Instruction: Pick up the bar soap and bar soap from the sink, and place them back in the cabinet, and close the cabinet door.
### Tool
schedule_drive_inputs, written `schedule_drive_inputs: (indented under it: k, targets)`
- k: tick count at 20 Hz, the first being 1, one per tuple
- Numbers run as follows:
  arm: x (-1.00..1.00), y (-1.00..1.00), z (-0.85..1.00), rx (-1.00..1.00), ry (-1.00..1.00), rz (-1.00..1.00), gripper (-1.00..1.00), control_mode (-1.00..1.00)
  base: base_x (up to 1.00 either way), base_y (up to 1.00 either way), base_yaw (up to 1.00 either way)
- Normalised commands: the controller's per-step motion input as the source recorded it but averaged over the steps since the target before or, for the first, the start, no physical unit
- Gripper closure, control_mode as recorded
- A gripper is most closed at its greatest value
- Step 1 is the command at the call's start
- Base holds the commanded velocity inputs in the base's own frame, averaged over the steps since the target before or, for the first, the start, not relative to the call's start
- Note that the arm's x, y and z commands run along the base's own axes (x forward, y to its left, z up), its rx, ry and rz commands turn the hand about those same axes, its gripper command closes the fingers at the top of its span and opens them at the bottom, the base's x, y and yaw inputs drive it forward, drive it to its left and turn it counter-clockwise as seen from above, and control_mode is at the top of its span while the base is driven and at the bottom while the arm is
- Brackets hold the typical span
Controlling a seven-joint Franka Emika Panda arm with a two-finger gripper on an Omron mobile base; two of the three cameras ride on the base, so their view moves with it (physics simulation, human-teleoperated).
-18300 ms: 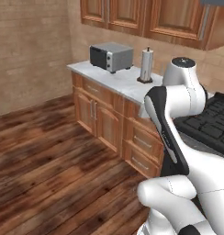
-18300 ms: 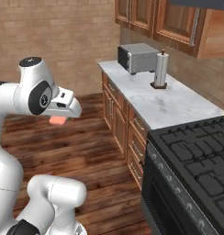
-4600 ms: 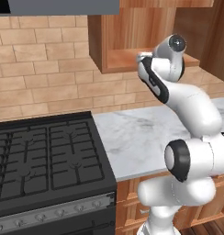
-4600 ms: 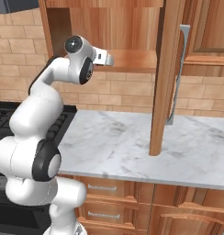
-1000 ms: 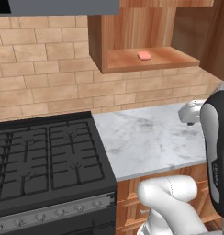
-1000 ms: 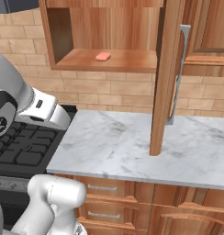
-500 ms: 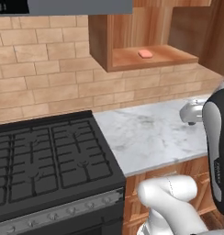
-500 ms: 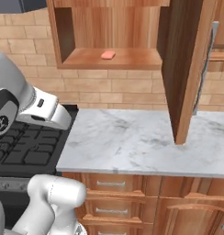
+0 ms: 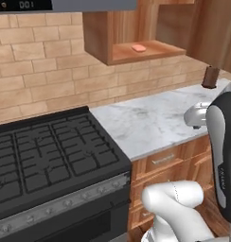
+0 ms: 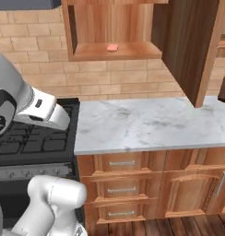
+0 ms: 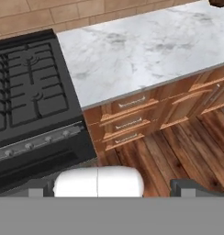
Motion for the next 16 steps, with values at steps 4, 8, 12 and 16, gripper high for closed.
schedule_drive_inputs:
  k: [4, 8, 12, 16]
  targets:
    - [0.00, 0.00, 0.00, 0.00, 0.00, 0.00, -1.00, 1.00, -0.41, 0.01, -0.45]
    - [0.00, 0.00, 0.00, 0.00, 0.00, 0.00, -1.00, 1.00, -0.29, 0.01, -0.53]
    - [0.00, 0.00, 0.00, 0.00, 0.00, 0.00, -1.00, 1.00, -0.33, 0.15, -0.55]
    - [0.00, 0.00, 0.00, 0.00, 0.00, 0.00, -1.00, 1.00, -0.39, 0.06, -0.54]
